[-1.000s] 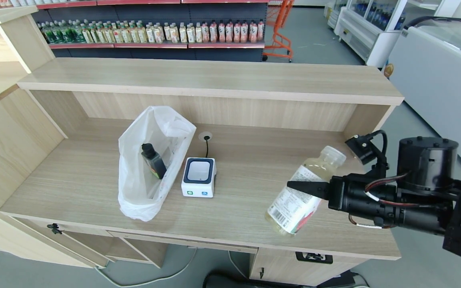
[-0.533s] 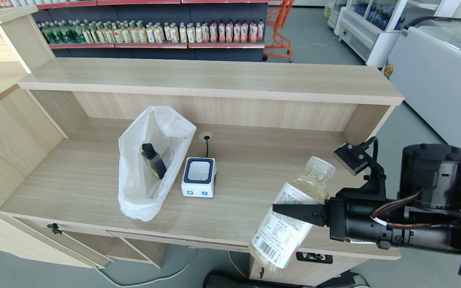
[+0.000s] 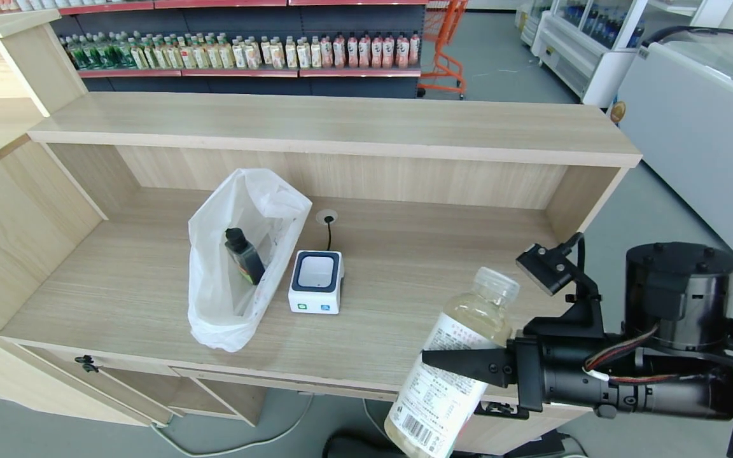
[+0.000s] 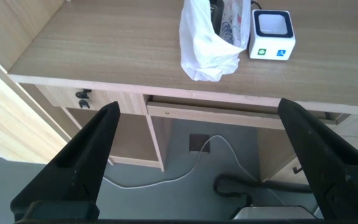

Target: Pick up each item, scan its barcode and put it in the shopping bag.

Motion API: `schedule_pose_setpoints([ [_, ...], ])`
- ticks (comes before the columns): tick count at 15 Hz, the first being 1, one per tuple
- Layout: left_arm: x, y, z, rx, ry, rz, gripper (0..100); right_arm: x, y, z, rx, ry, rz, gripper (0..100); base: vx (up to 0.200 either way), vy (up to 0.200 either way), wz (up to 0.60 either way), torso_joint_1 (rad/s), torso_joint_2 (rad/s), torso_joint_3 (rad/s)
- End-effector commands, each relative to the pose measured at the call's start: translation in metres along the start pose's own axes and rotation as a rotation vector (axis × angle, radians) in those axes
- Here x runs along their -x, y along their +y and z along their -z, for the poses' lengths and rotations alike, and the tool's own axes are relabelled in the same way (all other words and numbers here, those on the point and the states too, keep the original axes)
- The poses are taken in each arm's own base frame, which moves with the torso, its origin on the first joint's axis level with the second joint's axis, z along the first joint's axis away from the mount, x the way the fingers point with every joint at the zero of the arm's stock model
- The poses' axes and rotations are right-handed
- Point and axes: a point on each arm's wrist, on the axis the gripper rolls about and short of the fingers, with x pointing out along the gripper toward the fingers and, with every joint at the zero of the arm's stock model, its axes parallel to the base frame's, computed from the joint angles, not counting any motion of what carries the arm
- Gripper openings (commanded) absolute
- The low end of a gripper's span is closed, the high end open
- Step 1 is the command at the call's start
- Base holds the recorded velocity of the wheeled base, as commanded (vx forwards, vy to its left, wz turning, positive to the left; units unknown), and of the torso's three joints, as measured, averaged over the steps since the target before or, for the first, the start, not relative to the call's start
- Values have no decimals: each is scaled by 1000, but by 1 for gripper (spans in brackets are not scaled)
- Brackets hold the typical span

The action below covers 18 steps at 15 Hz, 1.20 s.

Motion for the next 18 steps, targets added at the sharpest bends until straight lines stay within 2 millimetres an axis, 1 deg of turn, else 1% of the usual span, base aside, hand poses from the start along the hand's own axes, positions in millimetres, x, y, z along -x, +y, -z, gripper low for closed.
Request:
schedule_pose_setpoints([
  [1, 0, 0, 0, 1, 0, 0, 100, -2, 3, 1, 7, 8, -14, 0, 0, 0, 0, 0, 0, 0],
  [3, 0, 0, 0, -1, 0, -1, 100, -2, 5, 0, 23, -2, -34, 0, 0, 0, 0, 0, 0, 0],
  [5, 0, 0, 0, -1, 0, -1, 100, -5, 7, -5, 71, -30, -106, 0, 0, 0, 0, 0, 0, 0],
  [7, 0, 0, 0, -1, 0, -1, 100, -10, 2, -3, 164, -21, -112, 0, 0, 0, 0, 0, 0, 0],
  [8, 0, 0, 0, -1, 0, 0, 100, -11, 0, -1, 176, -12, -110, 0, 0, 0, 0, 0, 0, 0],
  [18, 0, 0, 0, 1, 0, -1, 100, -14, -1, 0, 215, -5, -111, 0, 0, 0, 0, 0, 0, 0],
])
